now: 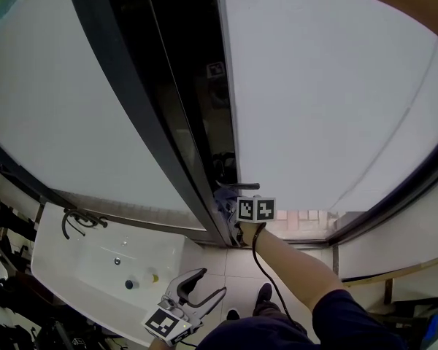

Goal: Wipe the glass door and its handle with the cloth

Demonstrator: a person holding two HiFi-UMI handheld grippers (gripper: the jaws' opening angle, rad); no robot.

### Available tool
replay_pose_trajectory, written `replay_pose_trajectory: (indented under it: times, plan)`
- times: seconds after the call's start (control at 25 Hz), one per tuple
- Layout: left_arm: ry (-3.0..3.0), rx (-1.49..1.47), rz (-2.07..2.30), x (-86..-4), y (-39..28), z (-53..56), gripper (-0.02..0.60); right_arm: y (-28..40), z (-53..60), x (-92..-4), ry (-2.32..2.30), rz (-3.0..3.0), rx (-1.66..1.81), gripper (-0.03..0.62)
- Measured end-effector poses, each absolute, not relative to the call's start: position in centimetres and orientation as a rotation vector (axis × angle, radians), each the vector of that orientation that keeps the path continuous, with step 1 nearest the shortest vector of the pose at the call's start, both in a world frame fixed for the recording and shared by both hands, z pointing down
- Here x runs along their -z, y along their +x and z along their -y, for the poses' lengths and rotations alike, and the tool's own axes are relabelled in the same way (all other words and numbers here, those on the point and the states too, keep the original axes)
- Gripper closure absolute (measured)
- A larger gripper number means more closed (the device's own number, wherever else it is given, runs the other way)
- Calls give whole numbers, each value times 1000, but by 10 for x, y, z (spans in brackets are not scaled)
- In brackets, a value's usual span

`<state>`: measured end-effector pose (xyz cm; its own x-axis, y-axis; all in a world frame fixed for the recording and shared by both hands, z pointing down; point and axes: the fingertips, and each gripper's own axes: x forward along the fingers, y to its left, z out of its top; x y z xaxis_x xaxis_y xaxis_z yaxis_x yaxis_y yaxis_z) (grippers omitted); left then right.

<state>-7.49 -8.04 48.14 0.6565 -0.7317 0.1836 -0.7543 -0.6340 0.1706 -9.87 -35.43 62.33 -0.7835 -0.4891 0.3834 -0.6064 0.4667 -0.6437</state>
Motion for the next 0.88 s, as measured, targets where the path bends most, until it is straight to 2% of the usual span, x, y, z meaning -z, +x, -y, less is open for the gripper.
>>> replay_pose_trajectory:
  times: [0.32, 0.68, 0.88]
  plan:
    - [2675, -140, 1179, -474, -68, 78, 321, -77, 358, -614, 1046, 2599, -1114, 467]
    - [2695, -148, 1166, -469, -74, 65, 321, -43, 361, -593, 1193, 2645, -1150, 467]
    - [2732, -133, 1152, -459, -75, 52, 322, -12, 328, -583, 1220, 2664, -1162, 467]
